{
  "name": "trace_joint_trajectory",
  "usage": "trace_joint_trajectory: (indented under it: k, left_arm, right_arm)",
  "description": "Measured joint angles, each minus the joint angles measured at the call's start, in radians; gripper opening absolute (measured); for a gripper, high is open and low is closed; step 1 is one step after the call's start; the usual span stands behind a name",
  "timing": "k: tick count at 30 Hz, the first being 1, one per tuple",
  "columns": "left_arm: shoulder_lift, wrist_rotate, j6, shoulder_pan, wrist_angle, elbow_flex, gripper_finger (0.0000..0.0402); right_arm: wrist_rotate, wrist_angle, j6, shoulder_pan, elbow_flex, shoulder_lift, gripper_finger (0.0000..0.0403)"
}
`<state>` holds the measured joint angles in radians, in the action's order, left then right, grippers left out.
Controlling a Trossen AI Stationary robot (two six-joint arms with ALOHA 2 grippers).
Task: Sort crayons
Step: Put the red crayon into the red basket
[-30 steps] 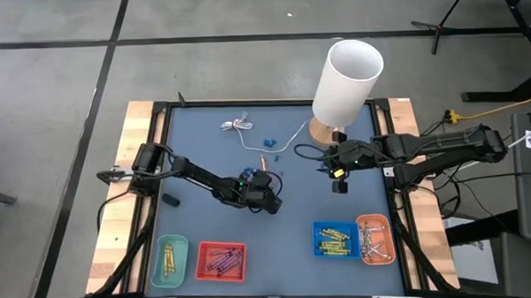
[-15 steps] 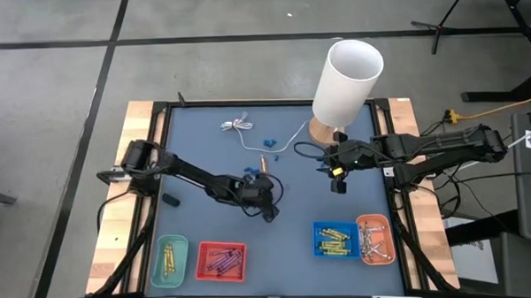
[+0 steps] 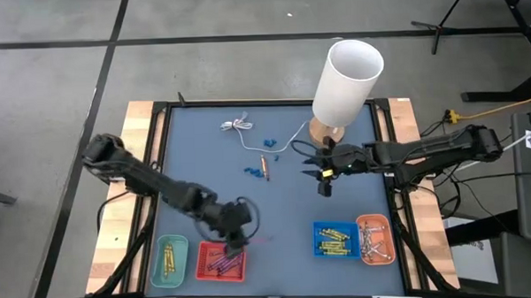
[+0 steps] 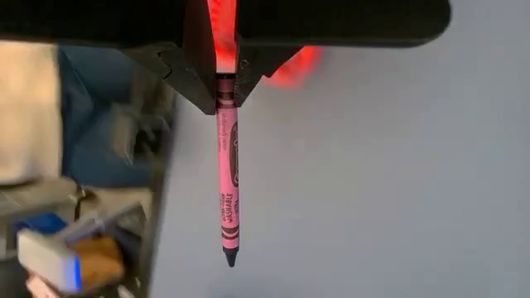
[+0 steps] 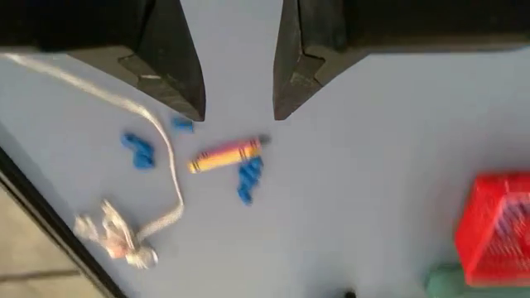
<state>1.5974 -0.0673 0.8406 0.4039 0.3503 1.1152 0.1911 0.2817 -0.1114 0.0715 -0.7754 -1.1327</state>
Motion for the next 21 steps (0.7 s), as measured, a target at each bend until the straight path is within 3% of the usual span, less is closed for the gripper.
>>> trace_joint_trajectory:
  k: [5, 11, 17, 21]
  left_arm:
    - [-0.067, 0.041, 0.173, 0.139, 0.143, 0.000, 0.0007]
    - [-0.059, 0.085, 0.342, 0.279, 0.274, 0.000, 0.0007]
    - [-0.046, 0.151, 0.364, 0.338, 0.319, 0.000, 0.0007]
    - [-0.046, 0.159, 0.363, 0.344, 0.324, 0.000, 0.0007]
  right_arm:
    - [-0.001, -0.303, -0.001, 0.000, 0.076, -0.110, 0.0140]
    - [-0.001, -0.578, 0.000, 0.000, 0.083, -0.312, 0.0140]
    - [0.034, -0.781, 0.002, 0.000, 0.083, -0.497, 0.0140]
    - [0.136, -0.881, -0.072, 0.000, 0.082, -0.585, 0.0140]
